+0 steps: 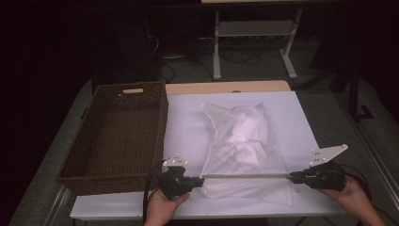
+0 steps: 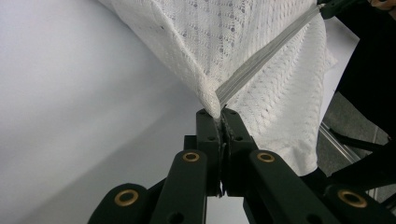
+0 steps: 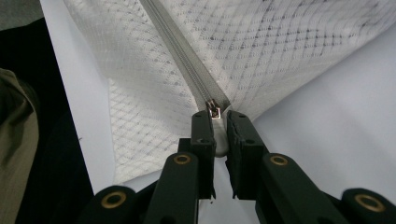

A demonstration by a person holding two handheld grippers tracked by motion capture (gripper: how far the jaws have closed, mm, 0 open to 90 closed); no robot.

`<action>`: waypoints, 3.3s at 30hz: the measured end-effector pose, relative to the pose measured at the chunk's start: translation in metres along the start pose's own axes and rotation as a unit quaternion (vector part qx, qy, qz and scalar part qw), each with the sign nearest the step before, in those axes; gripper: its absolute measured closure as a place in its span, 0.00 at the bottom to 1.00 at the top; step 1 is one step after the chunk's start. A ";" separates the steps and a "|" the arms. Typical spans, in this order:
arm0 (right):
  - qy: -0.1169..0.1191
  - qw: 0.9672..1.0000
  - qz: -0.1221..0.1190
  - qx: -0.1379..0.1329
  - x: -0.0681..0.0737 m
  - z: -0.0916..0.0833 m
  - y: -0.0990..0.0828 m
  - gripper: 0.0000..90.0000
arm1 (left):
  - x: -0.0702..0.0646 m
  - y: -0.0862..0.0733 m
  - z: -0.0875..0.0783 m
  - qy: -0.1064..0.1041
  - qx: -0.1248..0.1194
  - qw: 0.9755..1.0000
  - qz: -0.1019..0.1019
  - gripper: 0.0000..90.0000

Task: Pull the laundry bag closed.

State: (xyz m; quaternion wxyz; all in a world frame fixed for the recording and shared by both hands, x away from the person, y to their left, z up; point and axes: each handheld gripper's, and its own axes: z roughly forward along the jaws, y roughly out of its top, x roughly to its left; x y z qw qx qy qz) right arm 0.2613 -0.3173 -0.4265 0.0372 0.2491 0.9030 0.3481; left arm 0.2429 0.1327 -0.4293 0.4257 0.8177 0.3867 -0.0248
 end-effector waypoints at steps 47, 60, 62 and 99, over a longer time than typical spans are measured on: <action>-0.007 0.996 0.066 -0.053 0.007 0.011 0.006 0.30 | -0.009 -0.024 -0.007 0.078 -0.071 0.992 0.068 0.40; -0.032 0.995 0.075 -0.061 0.015 0.009 -0.002 0.28 | -0.008 -0.030 -0.013 0.087 -0.076 0.990 0.078 0.32; -0.036 0.994 0.076 -0.064 0.017 0.008 -0.004 0.28 | -0.007 -0.030 -0.015 0.090 -0.078 0.990 0.081 0.31; -0.052 0.993 0.076 -0.077 0.040 0.002 -0.023 0.27 | -0.001 -0.034 -0.014 0.113 -0.086 0.987 0.074 0.29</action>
